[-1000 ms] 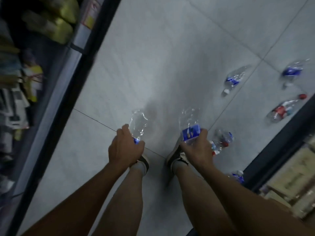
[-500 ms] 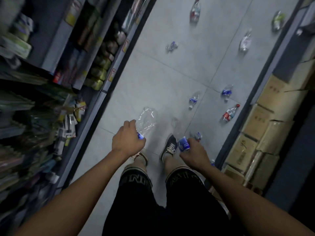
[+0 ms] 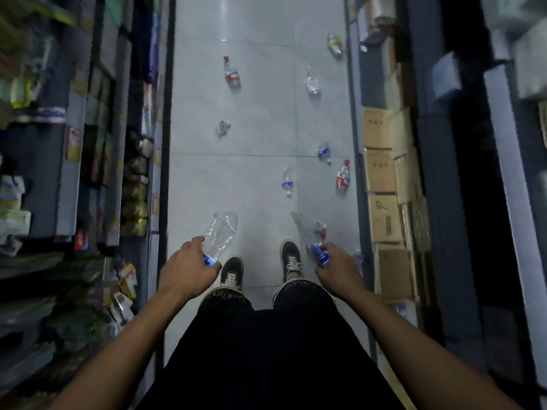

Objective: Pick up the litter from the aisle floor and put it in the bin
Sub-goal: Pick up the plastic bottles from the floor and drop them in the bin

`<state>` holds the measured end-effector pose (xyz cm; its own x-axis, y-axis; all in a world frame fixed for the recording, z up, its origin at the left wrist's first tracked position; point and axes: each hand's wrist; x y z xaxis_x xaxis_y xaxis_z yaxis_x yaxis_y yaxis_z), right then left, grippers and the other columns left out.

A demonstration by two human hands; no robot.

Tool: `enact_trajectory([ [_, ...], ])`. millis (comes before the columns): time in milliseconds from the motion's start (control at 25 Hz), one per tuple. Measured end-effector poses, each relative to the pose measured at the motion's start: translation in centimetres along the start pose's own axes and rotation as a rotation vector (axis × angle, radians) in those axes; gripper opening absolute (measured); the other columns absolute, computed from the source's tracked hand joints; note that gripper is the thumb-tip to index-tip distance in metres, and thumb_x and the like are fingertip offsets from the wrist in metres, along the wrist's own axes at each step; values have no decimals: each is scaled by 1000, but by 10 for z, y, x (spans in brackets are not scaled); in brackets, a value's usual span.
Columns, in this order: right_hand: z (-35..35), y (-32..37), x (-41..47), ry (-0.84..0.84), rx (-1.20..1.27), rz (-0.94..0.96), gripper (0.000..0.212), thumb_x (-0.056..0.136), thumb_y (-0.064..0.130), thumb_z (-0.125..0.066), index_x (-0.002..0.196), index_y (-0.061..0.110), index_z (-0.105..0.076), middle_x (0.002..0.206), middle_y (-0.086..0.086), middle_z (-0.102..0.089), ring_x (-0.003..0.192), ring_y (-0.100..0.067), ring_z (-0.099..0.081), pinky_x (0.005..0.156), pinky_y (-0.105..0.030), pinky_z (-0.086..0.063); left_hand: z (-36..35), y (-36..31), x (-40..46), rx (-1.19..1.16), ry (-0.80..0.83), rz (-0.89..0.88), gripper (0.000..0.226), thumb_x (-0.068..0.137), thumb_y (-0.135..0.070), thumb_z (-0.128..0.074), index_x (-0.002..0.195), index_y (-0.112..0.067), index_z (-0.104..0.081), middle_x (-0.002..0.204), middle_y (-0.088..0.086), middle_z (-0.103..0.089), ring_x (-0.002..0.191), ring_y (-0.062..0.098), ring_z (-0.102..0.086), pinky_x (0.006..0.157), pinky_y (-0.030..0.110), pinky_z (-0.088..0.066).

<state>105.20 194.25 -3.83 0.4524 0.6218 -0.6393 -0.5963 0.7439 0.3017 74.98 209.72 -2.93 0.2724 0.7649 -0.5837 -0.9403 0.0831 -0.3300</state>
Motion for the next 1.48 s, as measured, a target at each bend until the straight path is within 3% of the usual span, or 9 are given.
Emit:
enact_trajectory([
  [160,-42,1,-65,-76,165,-206,34,87,23,-71,118,21,-56,104,-5,-64,86,-24,-56,73,-34,-43,23,23,7,212,106,-165,69,78,-45,-61,140,-21,-45,119,6,-62,98,28,-63,74,36,-51],
  [400,-116,-27,-172,-209,437,-463,38,90,23,-69,125,24,-54,114,-4,-62,90,-21,-57,74,-33,-46,17,-2,-2,537,251,-475,74,82,-46,-58,148,-19,-38,131,6,-59,114,28,-60,82,37,-51],
  [600,-187,-58,-271,-394,677,-686,35,90,23,-67,122,26,-55,117,-2,-64,101,-27,-61,79,-35,-48,-33,-72,-51,682,295,-764,68,83,-43,-57,145,-21,-41,130,3,-58,115,29,-60,83,39,-50],
  [1000,-339,-73,-468,-799,1148,-1154,40,84,20,-72,122,23,-59,111,0,-68,97,-21,-66,86,-42,-58,-188,-150,-253,1000,491,-1317,70,80,-38,-60,145,-21,-42,128,4,-62,117,30,-60,91,39,-50],
  [1280,-401,-20,-517,-991,1417,-1554,38,85,24,-72,120,26,-59,113,-1,-67,98,-25,-66,86,-38,-54,-261,-165,-357,1289,659,-1623,75,86,-41,-69,151,-23,-37,141,5,-56,121,27,-58,92,38,-48],
  [1480,-407,24,-505,-994,1542,-1861,40,84,24,-68,123,24,-59,115,-6,-67,102,-32,-65,83,-38,-50,-300,-181,-391,1479,811,-1784,74,83,-41,-65,148,-20,-39,137,7,-58,120,28,-59,97,41,-48],
])
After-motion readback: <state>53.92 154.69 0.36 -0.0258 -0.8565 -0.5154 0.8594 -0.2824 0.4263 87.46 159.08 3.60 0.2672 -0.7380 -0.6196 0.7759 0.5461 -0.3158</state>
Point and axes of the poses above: each hand's wrist, its own x-axis towards the middle knuckle, its own z-axis out of the back of the hand, y = z × x
